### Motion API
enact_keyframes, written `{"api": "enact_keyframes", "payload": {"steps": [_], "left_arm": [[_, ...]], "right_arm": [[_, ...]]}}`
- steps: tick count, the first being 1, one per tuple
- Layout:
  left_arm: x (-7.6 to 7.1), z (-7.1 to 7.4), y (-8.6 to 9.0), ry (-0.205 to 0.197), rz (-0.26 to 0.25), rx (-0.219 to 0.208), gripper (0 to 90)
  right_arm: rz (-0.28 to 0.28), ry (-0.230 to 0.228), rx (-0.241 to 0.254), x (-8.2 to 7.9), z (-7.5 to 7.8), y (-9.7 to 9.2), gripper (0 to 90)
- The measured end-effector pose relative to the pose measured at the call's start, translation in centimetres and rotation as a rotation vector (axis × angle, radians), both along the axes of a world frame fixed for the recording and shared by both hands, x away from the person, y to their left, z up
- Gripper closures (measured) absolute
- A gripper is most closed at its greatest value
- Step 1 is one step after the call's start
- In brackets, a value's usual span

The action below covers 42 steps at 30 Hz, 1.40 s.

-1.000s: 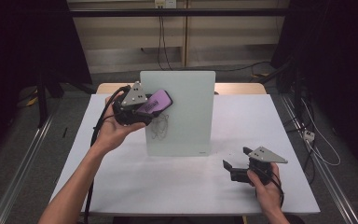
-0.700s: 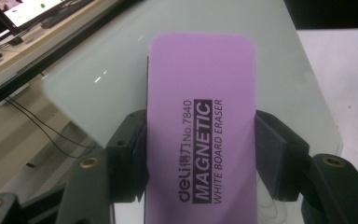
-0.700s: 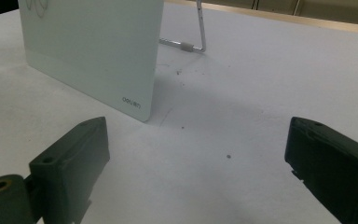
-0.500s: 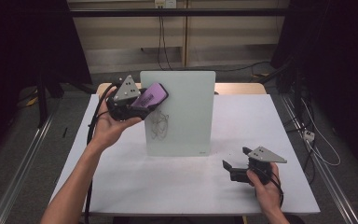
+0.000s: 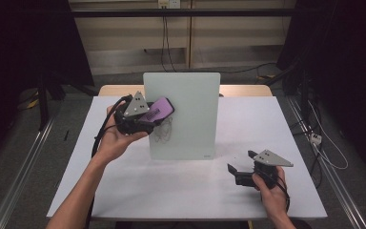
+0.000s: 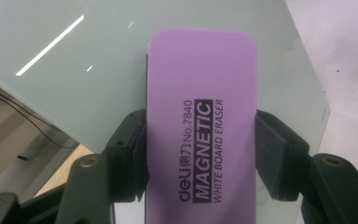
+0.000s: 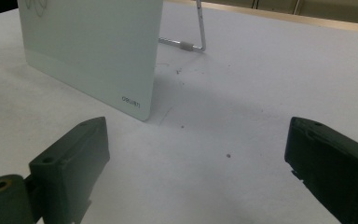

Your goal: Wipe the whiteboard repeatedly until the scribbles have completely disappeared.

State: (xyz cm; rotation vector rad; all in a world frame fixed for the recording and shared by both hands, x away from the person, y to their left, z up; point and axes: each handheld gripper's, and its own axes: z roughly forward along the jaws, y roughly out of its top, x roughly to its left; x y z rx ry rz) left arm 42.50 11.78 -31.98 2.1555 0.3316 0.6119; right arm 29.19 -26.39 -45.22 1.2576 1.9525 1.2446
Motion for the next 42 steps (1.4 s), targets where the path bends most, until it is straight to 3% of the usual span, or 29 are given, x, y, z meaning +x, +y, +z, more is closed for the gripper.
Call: {"api": "enact_keyframes", "payload": {"steps": [15,22,26,34,42], "left_arm": [[-0.5,-1.5,-0.5,0.039,-0.035,0.07,41.1],[-0.3,-1.1,0.0,0.038,-0.024,0.034,41.1],[-0.2,-0.6,0.5,0.013,-0.001,0.006,41.1],[-0.1,-0.2,0.7,-0.001,0.019,-0.045,41.1],[-0.2,-0.6,0.2,0.008,0.003,-0.022,41.1]], "right_arm": [[0.004,-0.005,-0.004,-0.1,0.0,0.0,6.9],[0.007,-0.007,-0.003,-0.2,0.1,0.1,7.0],[0.007,-0.008,-0.003,-0.2,0.0,0.0,7.0],[0.007,-0.005,-0.005,-0.1,0.0,0.0,7.0],[0.005,-0.004,-0.005,-0.1,0.0,0.0,7.0]]}}
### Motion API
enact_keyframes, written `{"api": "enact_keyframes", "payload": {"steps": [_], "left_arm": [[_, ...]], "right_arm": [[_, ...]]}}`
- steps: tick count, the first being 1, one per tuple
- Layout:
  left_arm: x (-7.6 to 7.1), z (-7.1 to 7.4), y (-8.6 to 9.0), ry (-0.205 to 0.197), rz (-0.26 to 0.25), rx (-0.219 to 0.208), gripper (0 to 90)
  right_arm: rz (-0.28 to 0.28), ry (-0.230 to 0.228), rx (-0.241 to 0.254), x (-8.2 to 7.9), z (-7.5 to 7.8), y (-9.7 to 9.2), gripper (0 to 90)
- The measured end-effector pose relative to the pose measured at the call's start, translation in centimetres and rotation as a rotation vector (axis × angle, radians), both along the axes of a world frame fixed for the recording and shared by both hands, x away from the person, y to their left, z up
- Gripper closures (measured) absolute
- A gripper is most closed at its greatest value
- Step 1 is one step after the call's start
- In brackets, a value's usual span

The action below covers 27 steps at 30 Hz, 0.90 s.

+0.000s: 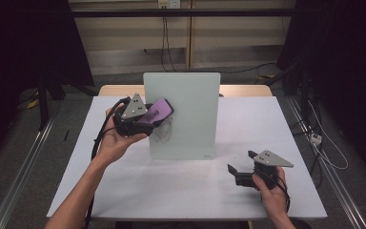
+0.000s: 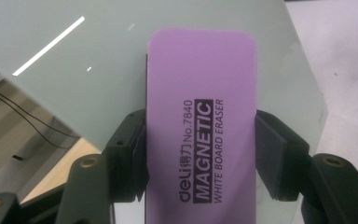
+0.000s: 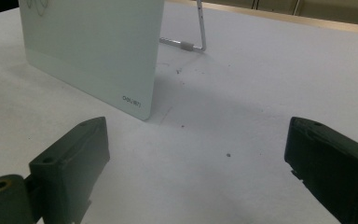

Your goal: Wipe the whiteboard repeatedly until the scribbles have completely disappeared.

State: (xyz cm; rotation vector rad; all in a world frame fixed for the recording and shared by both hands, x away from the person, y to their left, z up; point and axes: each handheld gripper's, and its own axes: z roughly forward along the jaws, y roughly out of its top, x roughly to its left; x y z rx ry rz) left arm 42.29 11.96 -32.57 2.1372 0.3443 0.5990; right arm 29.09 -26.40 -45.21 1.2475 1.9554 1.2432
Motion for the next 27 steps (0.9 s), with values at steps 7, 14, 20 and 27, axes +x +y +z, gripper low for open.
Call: {"api": "enact_keyframes", "payload": {"steps": [7,14,20,27], "left_arm": [[-0.4,-0.9,-1.2,0.02,-0.032,0.06,41.1],[-0.7,-2.0,-1.9,0.048,-0.057,0.092,41.1],[-0.9,-2.6,-2.4,0.067,-0.077,0.121,41.1],[-0.6,-1.8,-2.0,0.052,-0.058,0.079,41.1]], "right_arm": [[0.001,-0.003,-0.001,-0.1,0.0,0.0,7.0],[0.008,-0.003,0.001,-0.2,0.1,0.0,7.0],[0.007,-0.003,0.0,-0.2,0.1,0.0,7.0],[0.007,-0.003,0.0,-0.1,0.1,0.0,7.0]]}}
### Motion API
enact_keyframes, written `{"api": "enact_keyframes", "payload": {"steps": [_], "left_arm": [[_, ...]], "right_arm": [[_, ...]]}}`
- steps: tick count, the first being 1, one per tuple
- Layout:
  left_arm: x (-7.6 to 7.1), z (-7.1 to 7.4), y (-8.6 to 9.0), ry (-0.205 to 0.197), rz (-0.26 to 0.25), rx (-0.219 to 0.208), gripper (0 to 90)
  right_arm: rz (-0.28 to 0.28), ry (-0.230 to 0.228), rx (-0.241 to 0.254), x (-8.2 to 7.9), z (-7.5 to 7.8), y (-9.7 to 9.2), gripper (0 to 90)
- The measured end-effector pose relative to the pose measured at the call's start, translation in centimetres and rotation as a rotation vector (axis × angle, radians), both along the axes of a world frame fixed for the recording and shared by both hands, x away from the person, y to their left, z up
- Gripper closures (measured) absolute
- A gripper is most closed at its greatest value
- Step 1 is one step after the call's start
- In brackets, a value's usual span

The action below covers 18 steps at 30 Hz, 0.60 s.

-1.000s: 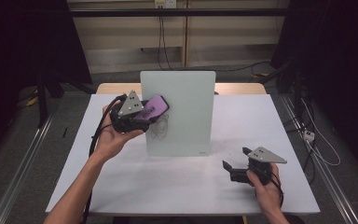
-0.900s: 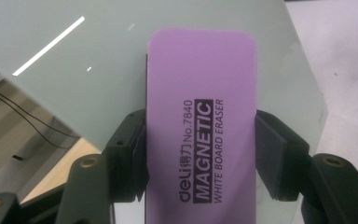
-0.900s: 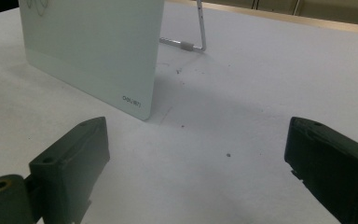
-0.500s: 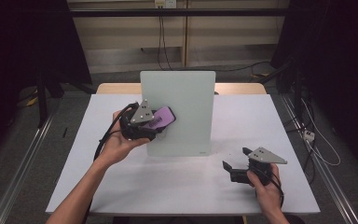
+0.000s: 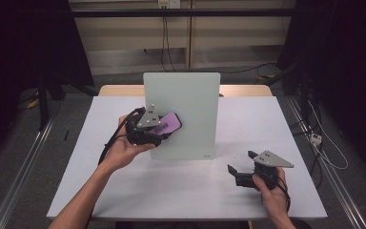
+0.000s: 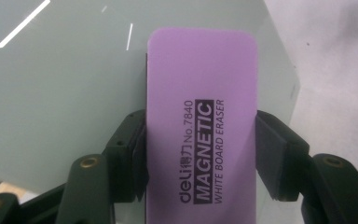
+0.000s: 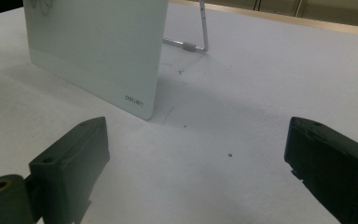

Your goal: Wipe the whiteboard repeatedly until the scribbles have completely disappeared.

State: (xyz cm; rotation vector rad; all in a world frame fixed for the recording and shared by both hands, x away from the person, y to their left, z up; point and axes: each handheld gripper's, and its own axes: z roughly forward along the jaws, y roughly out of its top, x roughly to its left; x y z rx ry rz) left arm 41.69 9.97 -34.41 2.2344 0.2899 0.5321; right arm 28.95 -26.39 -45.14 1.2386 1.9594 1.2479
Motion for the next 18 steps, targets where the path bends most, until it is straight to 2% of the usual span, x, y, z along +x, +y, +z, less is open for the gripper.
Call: {"api": "enact_keyframes", "payload": {"steps": [9,12,16,18], "left_arm": [[0.6,1.6,1.8,-0.032,0.048,-0.062,41.1],[0.6,1.5,1.7,-0.032,0.045,-0.051,41.1],[0.2,0.8,0.7,-0.025,0.018,-0.003,41.1],[0.1,0.5,0.2,-0.022,0.007,0.008,41.1]], "right_arm": [[0.001,-0.001,-0.001,0.0,0.0,0.0,7.0],[0.0,-0.001,-0.001,0.0,0.0,0.0,7.0],[0.0,0.0,-0.001,0.0,0.0,0.1,7.0],[0.001,0.0,-0.003,0.0,0.0,0.1,7.0]]}}
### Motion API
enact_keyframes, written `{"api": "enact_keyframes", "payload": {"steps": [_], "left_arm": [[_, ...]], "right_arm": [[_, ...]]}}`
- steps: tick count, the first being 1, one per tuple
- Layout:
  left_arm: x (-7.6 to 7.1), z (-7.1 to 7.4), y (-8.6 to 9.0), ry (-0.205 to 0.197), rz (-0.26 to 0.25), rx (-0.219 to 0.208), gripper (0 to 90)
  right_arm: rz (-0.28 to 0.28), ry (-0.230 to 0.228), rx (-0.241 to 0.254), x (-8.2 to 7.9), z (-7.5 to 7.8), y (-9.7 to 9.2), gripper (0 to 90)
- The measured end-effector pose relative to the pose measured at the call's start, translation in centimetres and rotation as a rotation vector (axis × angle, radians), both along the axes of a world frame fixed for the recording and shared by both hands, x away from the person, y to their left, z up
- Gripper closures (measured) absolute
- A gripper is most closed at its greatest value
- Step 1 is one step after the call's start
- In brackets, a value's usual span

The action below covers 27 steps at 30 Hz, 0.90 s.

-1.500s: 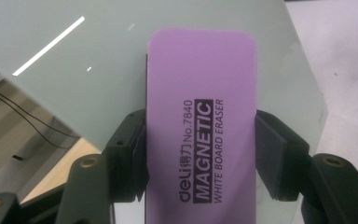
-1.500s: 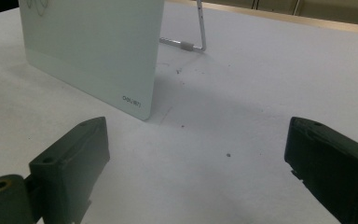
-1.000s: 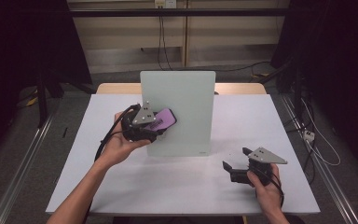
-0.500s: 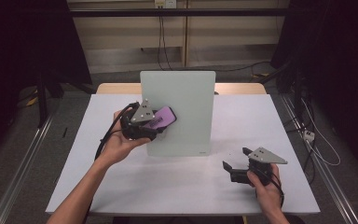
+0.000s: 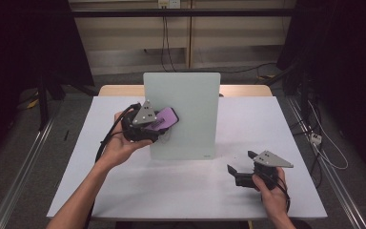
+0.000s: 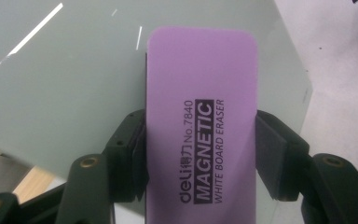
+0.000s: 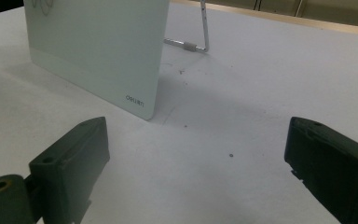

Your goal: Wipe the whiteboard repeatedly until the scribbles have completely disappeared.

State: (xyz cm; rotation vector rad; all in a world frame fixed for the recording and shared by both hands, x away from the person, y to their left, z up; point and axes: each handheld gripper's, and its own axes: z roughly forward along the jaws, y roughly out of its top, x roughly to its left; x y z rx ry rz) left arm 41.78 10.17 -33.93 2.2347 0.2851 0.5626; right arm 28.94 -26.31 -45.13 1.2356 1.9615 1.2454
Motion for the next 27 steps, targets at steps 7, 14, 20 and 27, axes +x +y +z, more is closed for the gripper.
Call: {"api": "enact_keyframes", "payload": {"steps": [7,14,20,27], "left_arm": [[-0.4,-1.0,-0.9,0.005,-0.02,0.02,41.1],[-0.7,-1.9,-1.7,0.029,-0.043,0.071,41.0],[-1.1,-2.5,-2.0,0.04,-0.046,0.112,41.0],[-0.6,-1.5,-0.5,0.043,-0.024,0.075,41.0]], "right_arm": [[0.0,0.0,0.003,0.0,0.0,-0.1,7.0],[0.0,-0.001,0.004,0.0,0.0,-0.1,7.0],[-0.002,0.001,0.002,0.1,0.0,-0.1,6.9],[-0.006,0.003,0.001,0.1,-0.1,-0.1,6.9]]}}
